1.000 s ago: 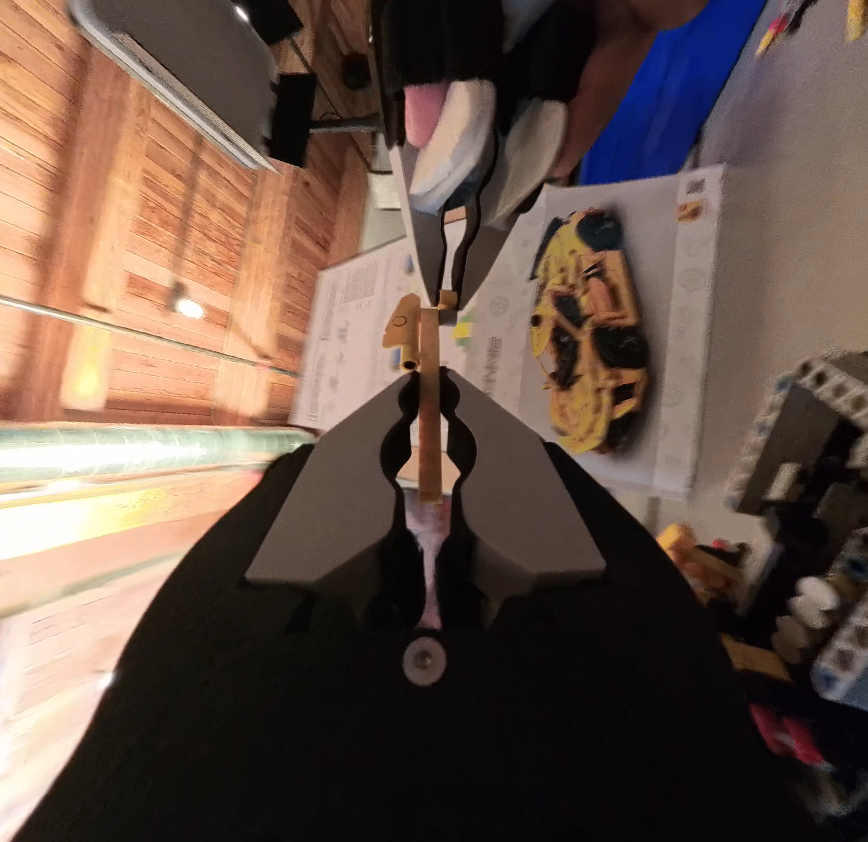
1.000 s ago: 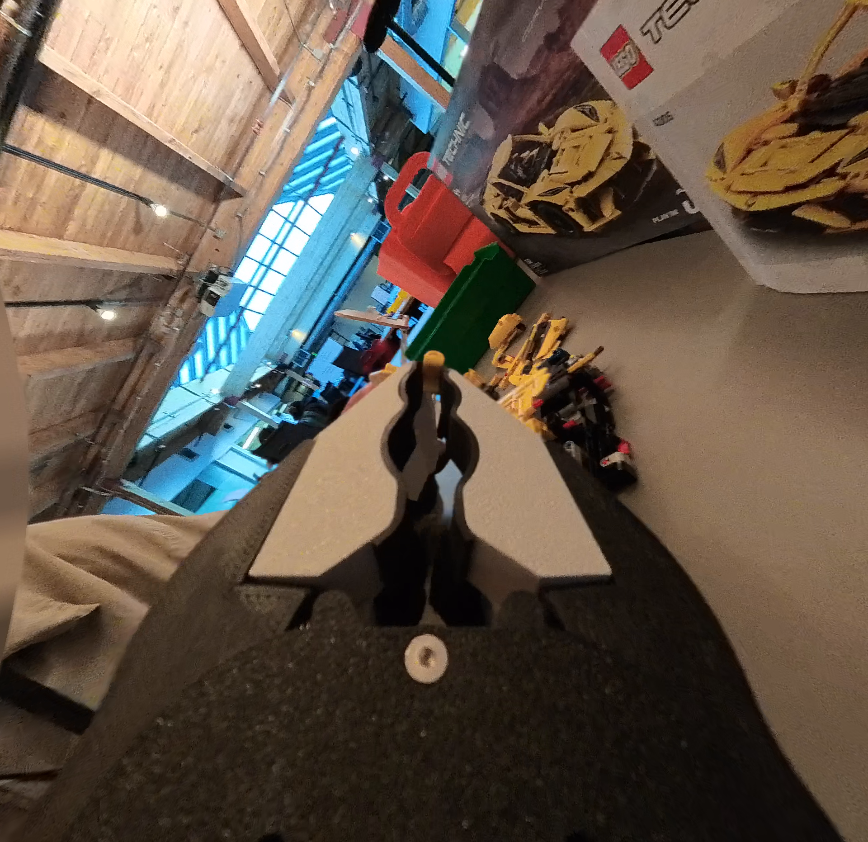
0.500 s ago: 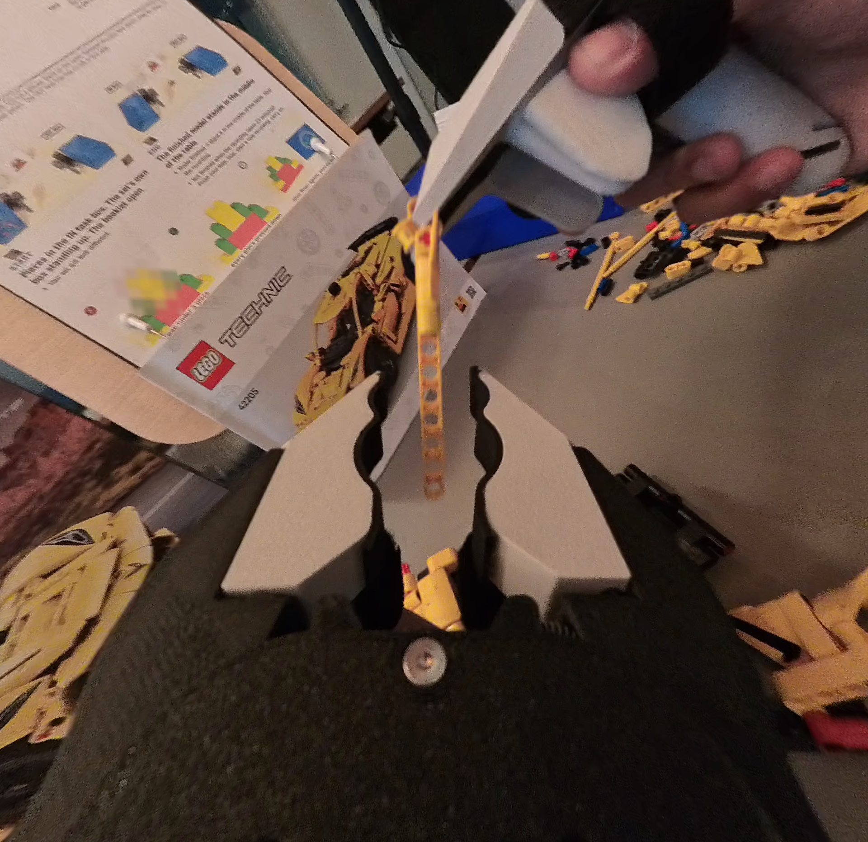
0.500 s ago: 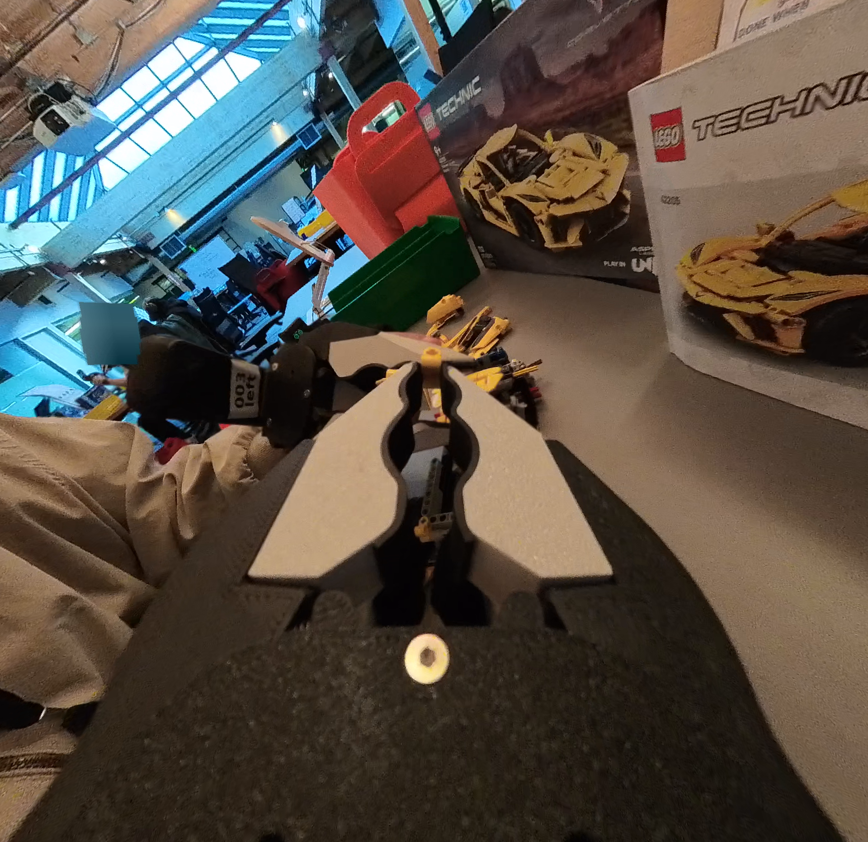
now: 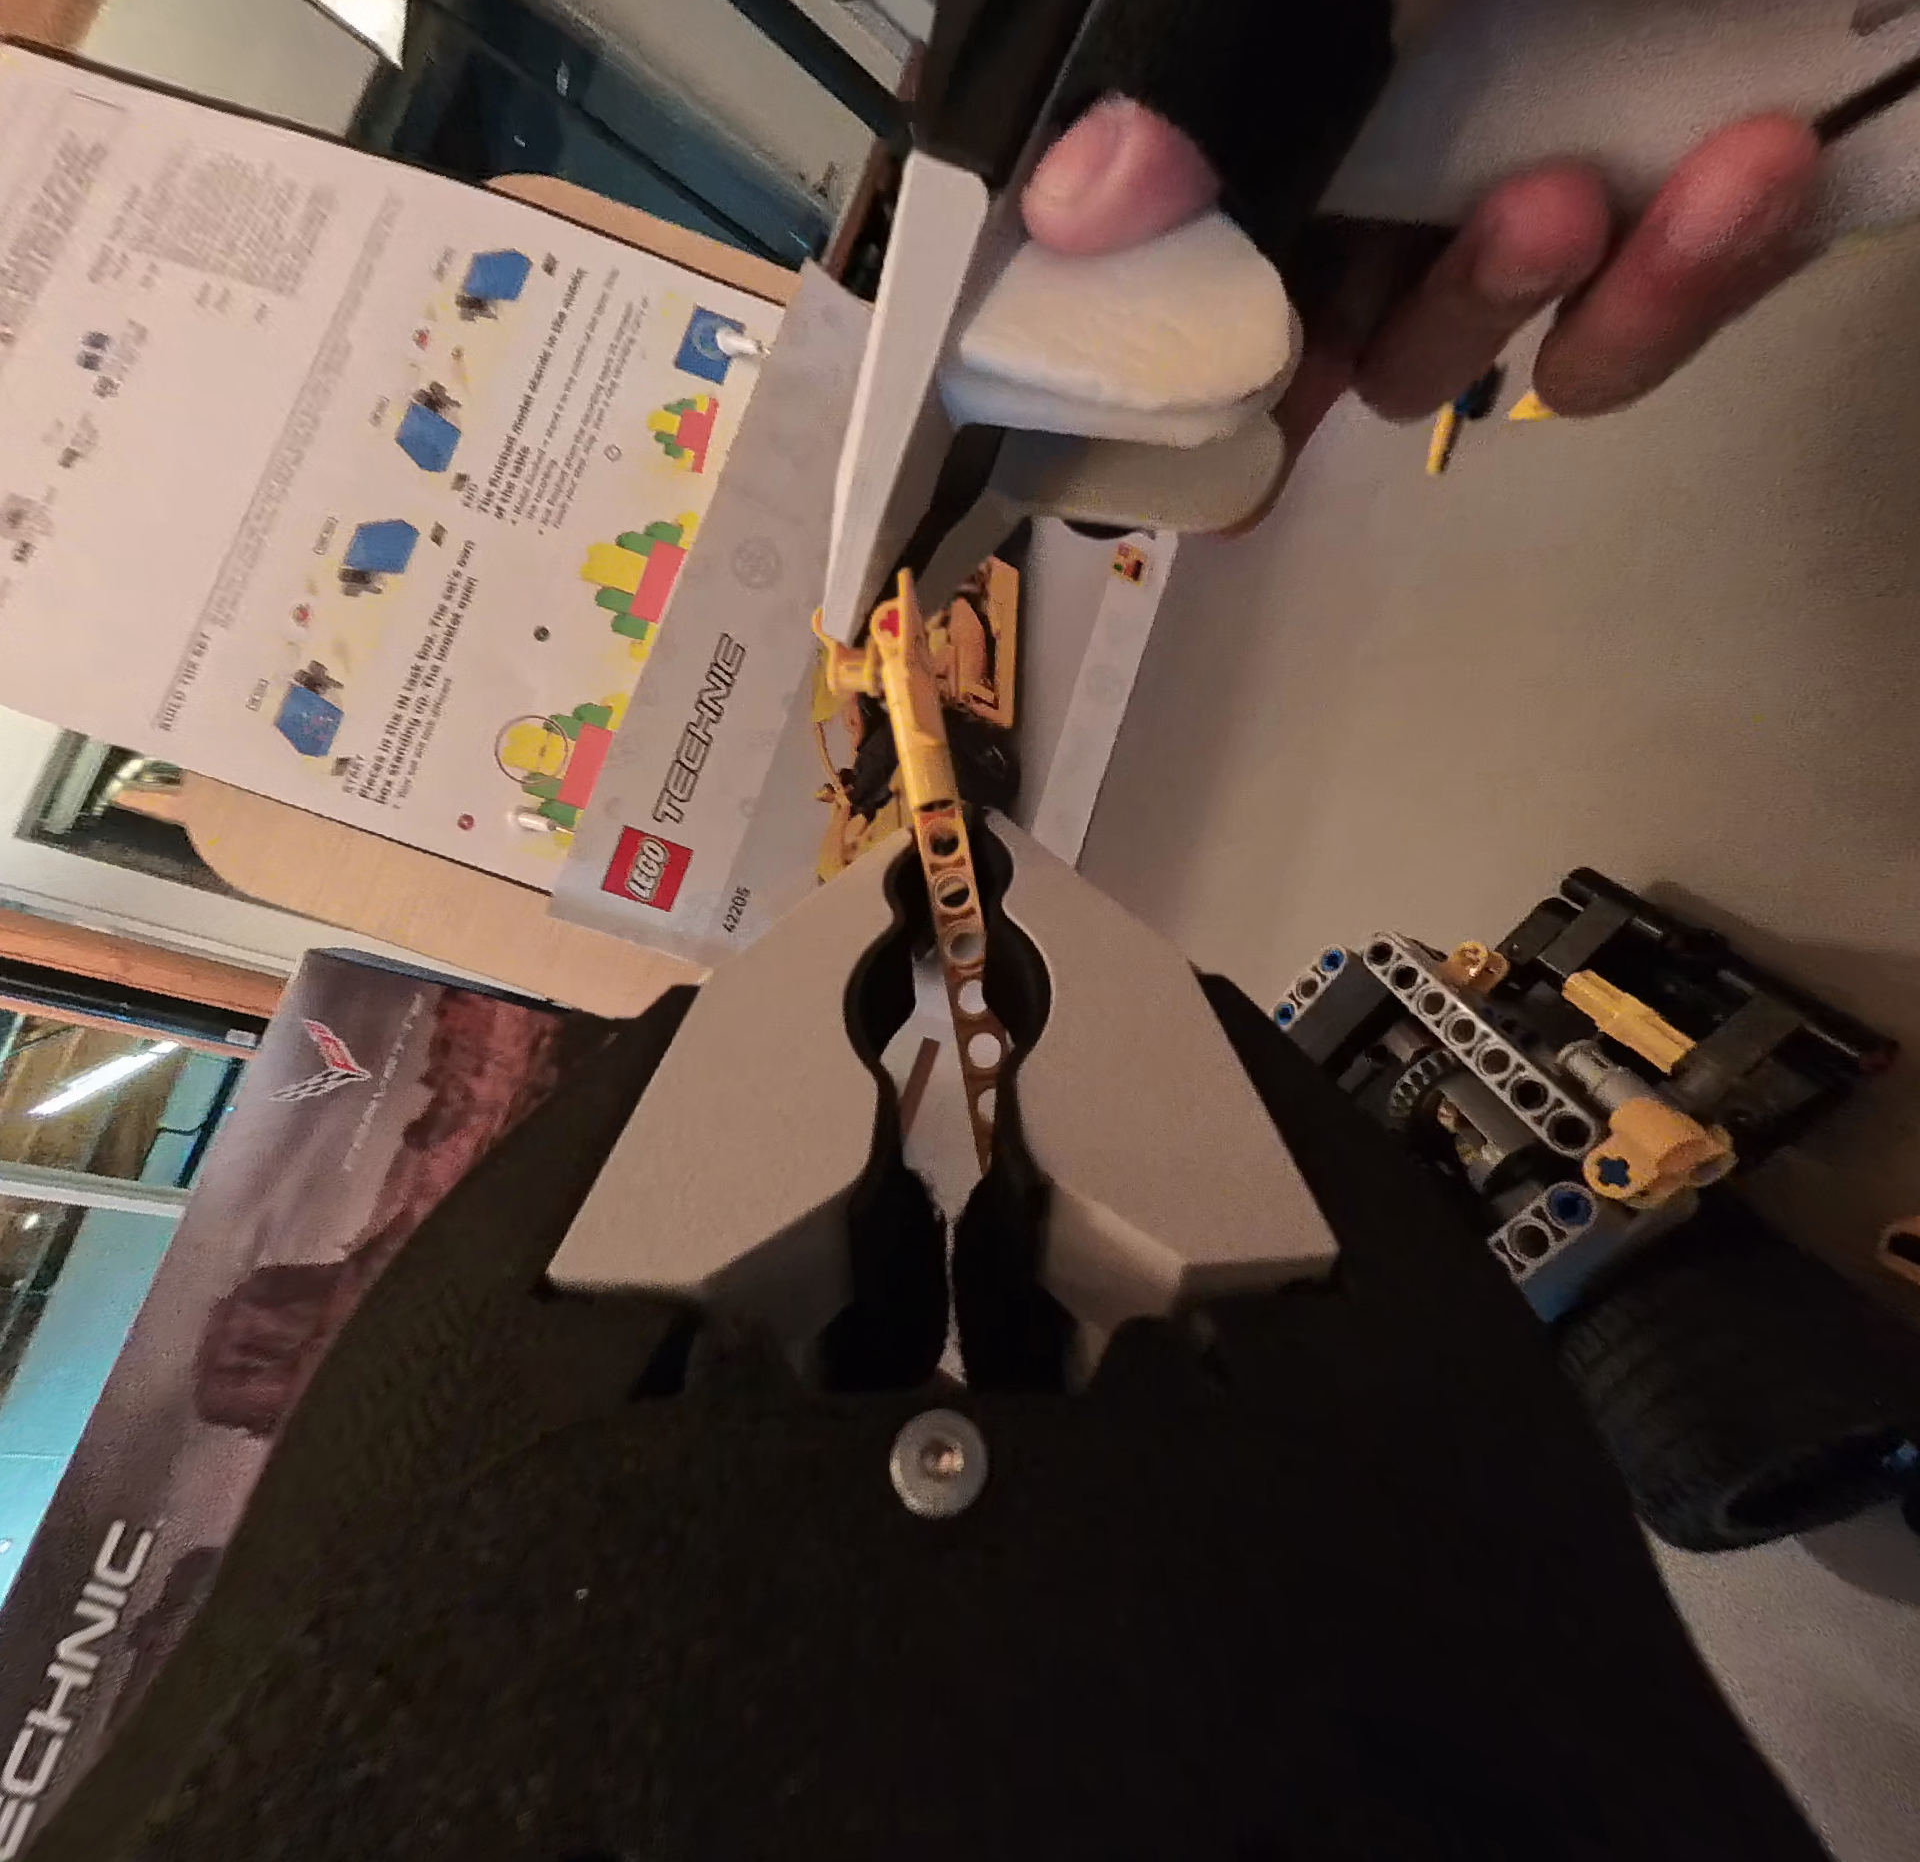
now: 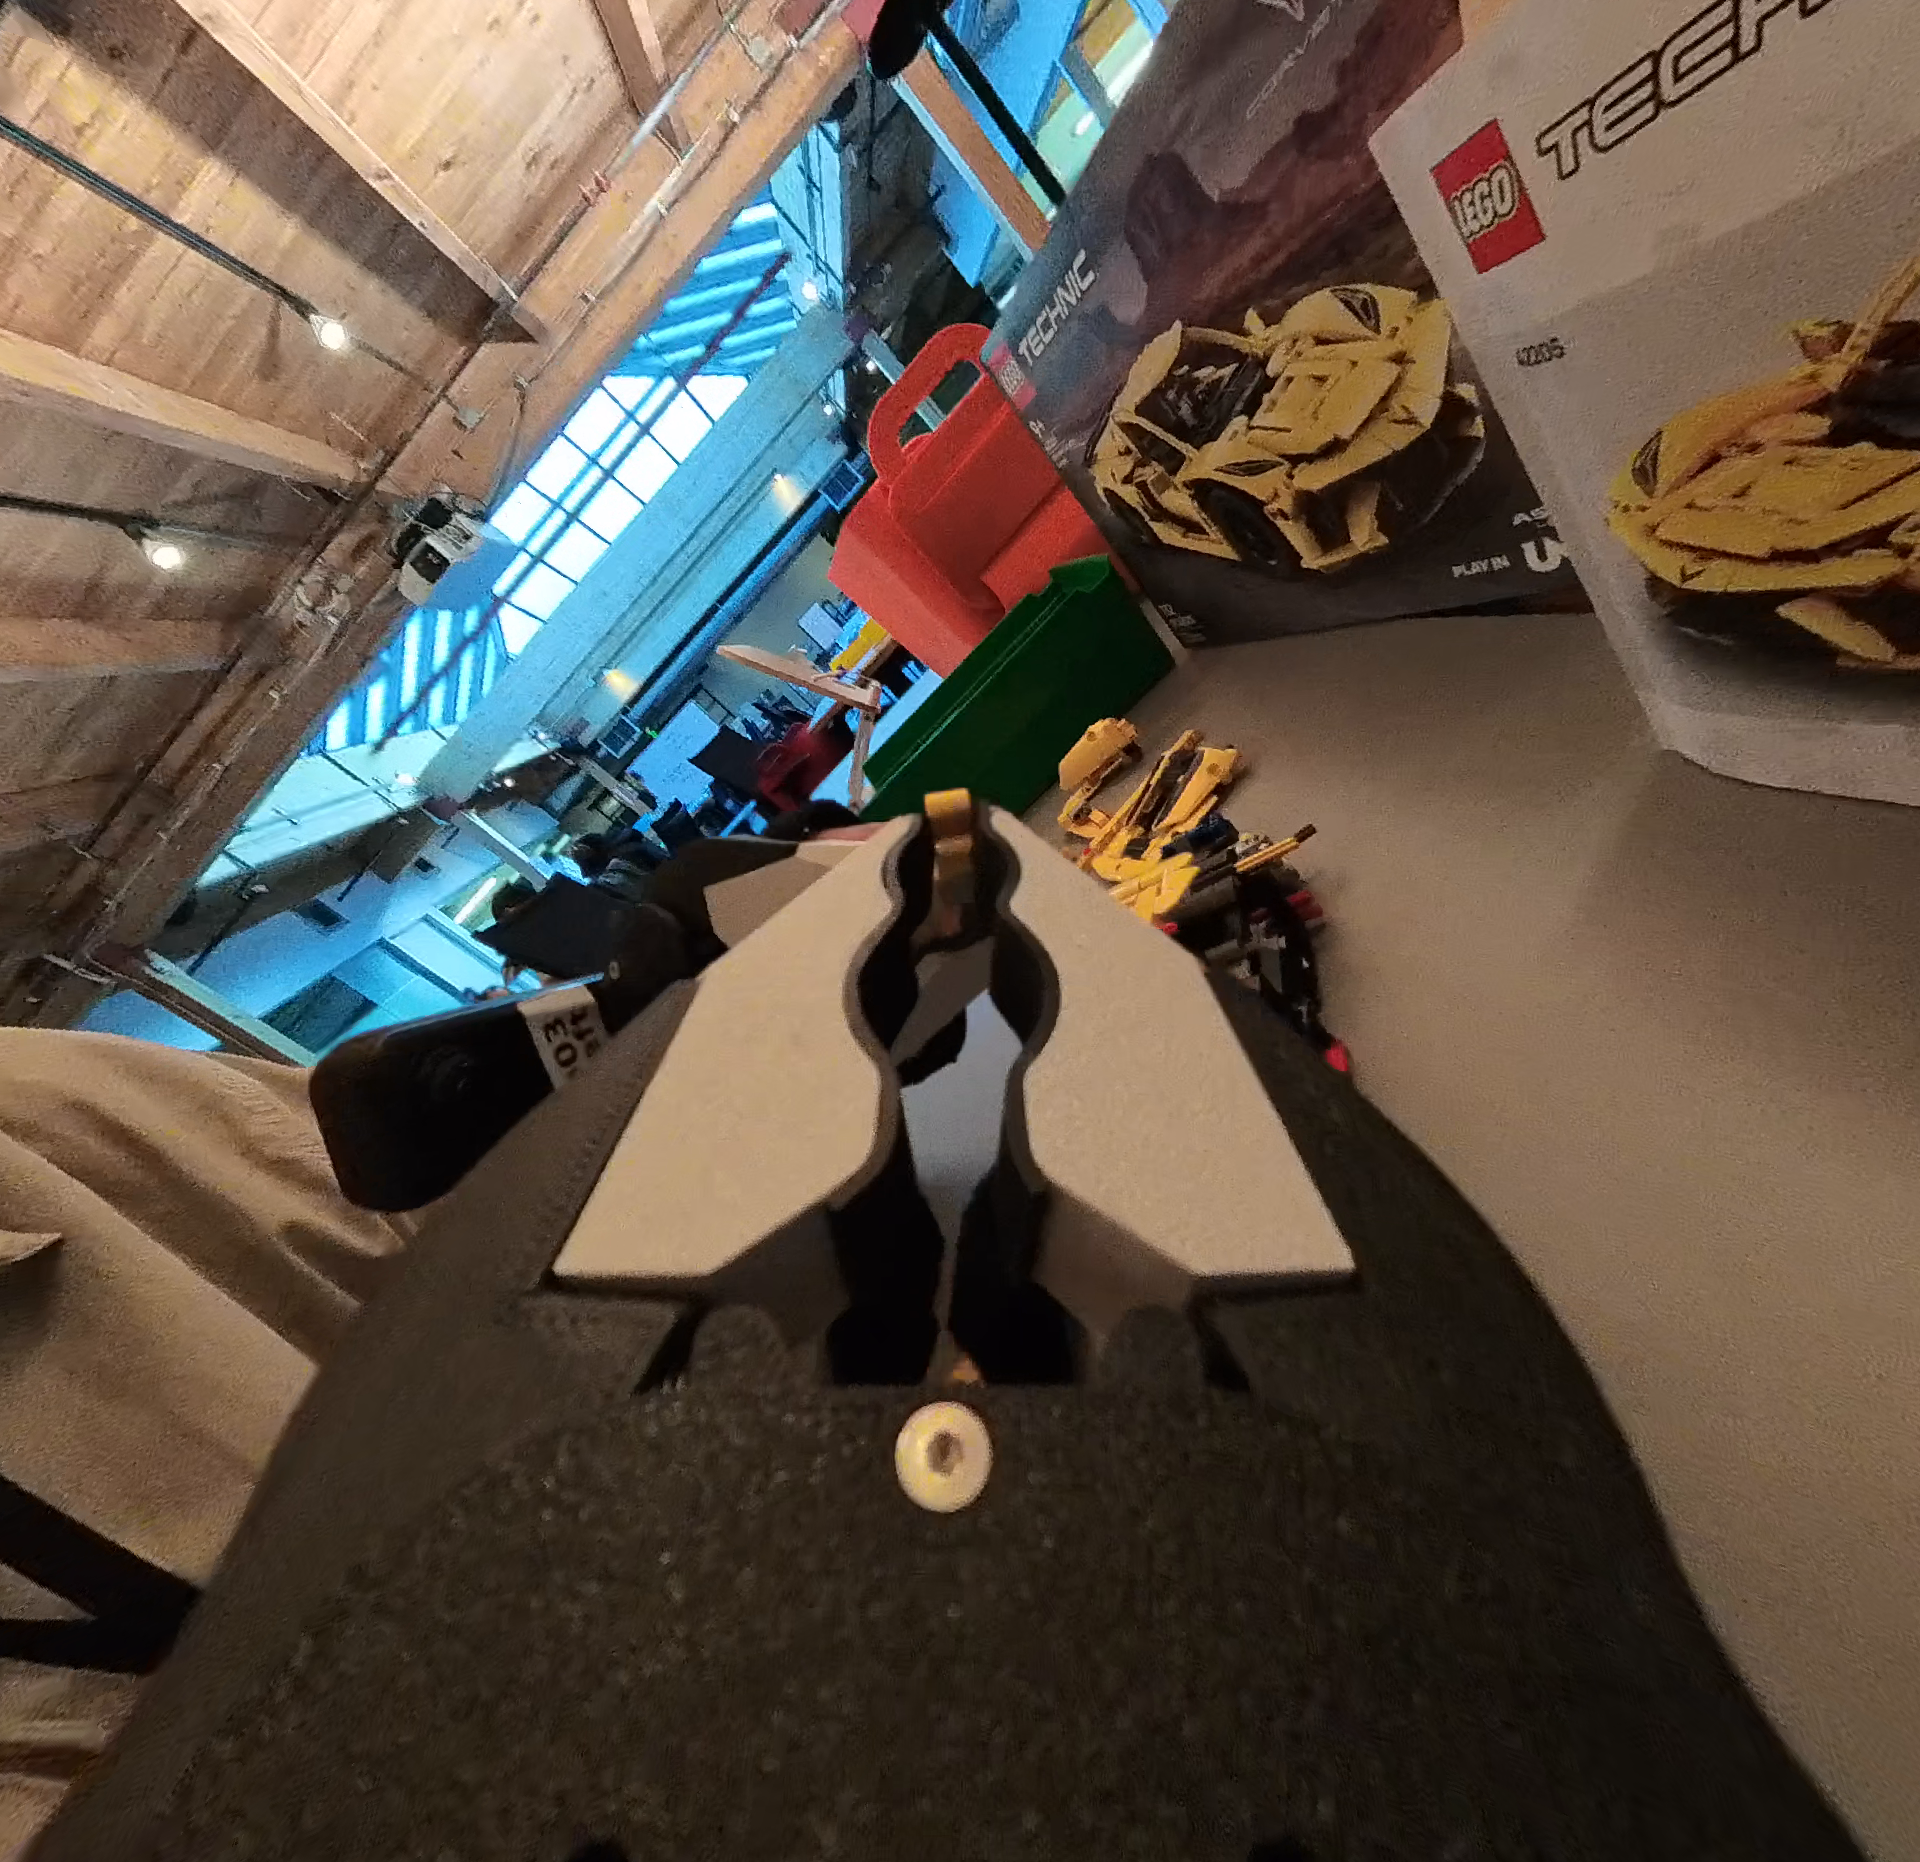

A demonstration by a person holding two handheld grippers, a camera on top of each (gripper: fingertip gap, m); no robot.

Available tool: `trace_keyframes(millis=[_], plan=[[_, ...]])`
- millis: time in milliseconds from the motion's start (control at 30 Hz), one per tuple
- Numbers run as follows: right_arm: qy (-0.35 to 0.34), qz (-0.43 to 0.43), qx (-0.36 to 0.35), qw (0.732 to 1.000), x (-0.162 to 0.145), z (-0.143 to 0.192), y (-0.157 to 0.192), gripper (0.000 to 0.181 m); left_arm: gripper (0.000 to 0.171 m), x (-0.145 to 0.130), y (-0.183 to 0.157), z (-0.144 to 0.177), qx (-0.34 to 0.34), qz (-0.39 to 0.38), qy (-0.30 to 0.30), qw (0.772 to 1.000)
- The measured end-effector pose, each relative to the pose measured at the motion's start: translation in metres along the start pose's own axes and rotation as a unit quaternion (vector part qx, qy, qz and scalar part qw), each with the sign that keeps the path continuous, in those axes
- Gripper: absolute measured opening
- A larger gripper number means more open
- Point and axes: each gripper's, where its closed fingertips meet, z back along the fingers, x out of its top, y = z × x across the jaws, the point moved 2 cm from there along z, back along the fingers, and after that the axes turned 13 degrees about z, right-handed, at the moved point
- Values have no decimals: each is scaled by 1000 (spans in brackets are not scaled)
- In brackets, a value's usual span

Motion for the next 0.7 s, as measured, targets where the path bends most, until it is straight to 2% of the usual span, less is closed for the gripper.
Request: trace_keyframes(millis=[133, 167, 200, 233, 267, 300, 367, 400, 433, 500, 567, 600, 633, 700], plan=[[-26, -22, 29, 999, -2, -3, 2, 6, 6, -1, -5, 4, -41, 14, 1, 999], [-133, -33, 59, 989, 27, 6, 7, 5, 4, -7, -27, 7, -103, -12, 12, 995], [-206, -71, 96, 971, 51, 24, 9, 5, 4, -14, -48, 6, -125, -47, 23, 991], [-191, -58, 74, 977, 56, 32, 2, 5, 5, -14, -62, 3, -117, -84, 19, 989], [-124, -22, 8, 992, 48, 33, -11, 5, 5, -3, -61, 1, -92, -90, -4, 992], [-89, -6, -13, 996, 45, 38, -13, 5, 5, 12, -52, 1, -79, -66, -24, 994], [-95, 1, -4, 995, 54, 55, -5, 5, 5, 31, -32, 5, -45, -30, -60, 997], [-66, 14, -38, 997, 53, 65, -8, 5, 5, 33, -26, 7, -15, -39, -74, 996], [-7, 41, -102, 994, 45, 78, -19, 6, 4, 30, -27, 8, 0, -55, -77, 995], [182, 66, -215, 957, 9, 117, -44, 6, 5, 29, -28, 8, 24, -77, -87, 993], [358, 50, -289, 887, -36, 168, -59, 6, 5, 27, -25, 5, 26, -75, -79, 994], [410, 45, -311, 856, -51, 190, -62, 7, 5, 28, -21, 6, 34, -69, -87, 993], [437, 47, -326, 837, -61, 205, -64, 8, 5, 29, -18, 7, 35, -58, -94, 993], [440, 51, -326, 835, -69, 213, -65, 33, 5, 30, -16, 10, 6, 4, -109, 994]])
